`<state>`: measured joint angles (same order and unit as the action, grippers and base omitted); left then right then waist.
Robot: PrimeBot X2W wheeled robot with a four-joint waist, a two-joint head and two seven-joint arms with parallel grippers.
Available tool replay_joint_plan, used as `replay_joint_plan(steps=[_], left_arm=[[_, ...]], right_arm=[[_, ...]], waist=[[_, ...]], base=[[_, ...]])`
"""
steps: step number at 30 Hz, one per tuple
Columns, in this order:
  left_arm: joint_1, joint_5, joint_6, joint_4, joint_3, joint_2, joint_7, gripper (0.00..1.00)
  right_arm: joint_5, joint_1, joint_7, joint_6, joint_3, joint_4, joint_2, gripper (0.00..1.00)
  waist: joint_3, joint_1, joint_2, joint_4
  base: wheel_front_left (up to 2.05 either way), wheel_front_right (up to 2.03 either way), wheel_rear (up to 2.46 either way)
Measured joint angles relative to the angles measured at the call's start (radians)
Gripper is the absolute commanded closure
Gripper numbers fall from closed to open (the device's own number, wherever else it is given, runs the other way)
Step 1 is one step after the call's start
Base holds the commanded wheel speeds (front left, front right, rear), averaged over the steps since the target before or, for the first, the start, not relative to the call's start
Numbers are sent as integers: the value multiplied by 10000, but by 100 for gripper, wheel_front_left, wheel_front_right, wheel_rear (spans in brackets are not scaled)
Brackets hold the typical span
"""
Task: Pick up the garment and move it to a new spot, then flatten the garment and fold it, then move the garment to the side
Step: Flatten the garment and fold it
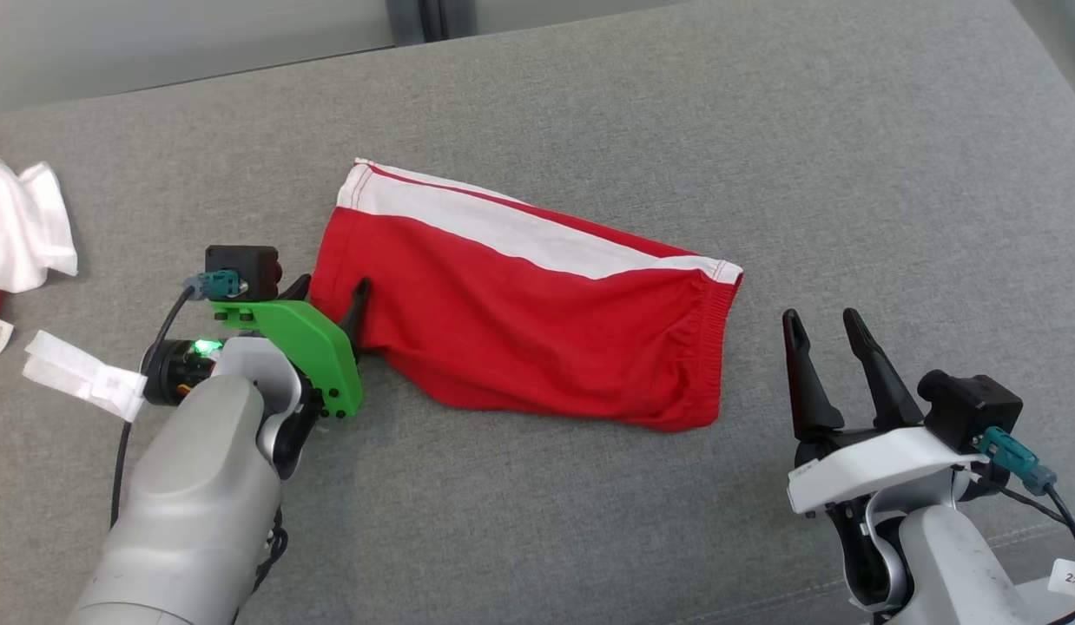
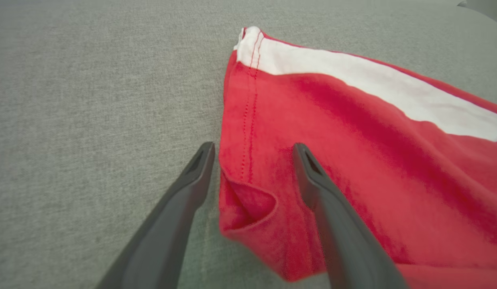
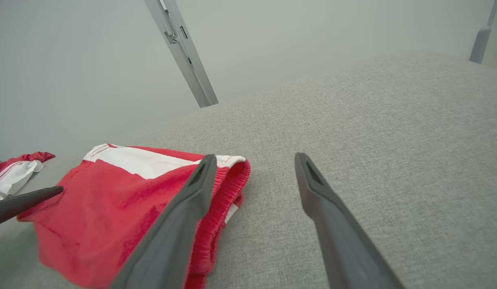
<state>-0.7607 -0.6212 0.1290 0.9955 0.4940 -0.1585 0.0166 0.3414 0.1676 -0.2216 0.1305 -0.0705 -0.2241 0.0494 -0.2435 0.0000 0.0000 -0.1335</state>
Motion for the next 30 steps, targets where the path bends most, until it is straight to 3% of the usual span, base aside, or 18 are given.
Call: replay_joint_plan(steps=[11, 14, 30], left_arm=[[33, -1373, -2, -372, 481, -366, -1244, 0], [194, -1741, -2, -677, 719, -401, -1400, 100], [1690, -2899, 0, -1181, 849, -378, 54, 100]], right_arm=[[29, -13, 0, 0, -117, 54, 2, 0], [27, -13, -6, 0, -98, 31, 2, 0], [-253, -543, 8, 0, 681, 73, 0, 0]], waist=[[-271, 0, 0, -506], [-223, 0, 0, -506], [567, 0, 0, 150]], base=[[0, 0, 0], [0, 0, 0], [0, 0, 0]])
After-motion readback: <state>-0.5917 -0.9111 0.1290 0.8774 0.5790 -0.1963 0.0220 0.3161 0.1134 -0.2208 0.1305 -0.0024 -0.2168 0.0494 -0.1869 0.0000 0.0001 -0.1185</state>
